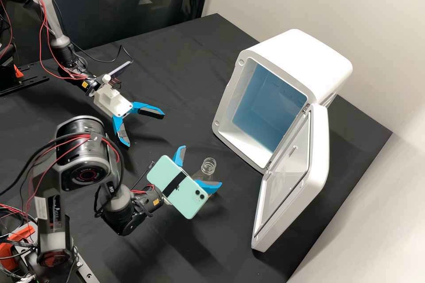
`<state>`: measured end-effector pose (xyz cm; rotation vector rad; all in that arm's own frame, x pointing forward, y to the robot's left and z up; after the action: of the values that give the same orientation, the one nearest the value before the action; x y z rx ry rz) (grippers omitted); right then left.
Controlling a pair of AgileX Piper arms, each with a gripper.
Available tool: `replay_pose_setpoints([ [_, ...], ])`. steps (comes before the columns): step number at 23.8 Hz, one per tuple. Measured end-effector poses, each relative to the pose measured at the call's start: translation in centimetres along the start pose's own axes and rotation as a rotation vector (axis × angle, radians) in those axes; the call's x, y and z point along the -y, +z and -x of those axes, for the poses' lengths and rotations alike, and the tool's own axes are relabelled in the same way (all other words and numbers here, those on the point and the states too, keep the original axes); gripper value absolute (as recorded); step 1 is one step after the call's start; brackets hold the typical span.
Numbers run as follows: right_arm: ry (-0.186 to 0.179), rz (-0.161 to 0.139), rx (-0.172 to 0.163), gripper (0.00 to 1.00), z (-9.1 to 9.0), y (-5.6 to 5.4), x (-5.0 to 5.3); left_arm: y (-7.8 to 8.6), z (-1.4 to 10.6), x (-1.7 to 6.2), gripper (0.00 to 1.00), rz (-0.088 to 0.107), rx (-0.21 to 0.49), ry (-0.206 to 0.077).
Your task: Place the flask in the incubator
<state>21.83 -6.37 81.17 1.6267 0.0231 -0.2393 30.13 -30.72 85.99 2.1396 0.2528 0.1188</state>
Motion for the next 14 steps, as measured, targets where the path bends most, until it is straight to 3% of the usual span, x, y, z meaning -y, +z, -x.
replay_pose_setpoints([
  [7, 0.007, 0.018, 0.062, 1.00, -2.5, 1.4, 0.4, 0.0, 0.0, 0.00, 1.00, 0.000, 0.000, 0.000],
  [9, 0.019, 0.009, 0.081, 1.00, -3.1, 1.9, 0.3, 0.0, 0.0, 0.00, 1.00, 0.000, 0.000, 0.000],
  [14, 0.063, 0.020, 0.103, 1.00, -4.1, 2.7, -0.6, 0.0, 0.0, 0.00, 1.00, 0.000, 0.000, 0.000],
])
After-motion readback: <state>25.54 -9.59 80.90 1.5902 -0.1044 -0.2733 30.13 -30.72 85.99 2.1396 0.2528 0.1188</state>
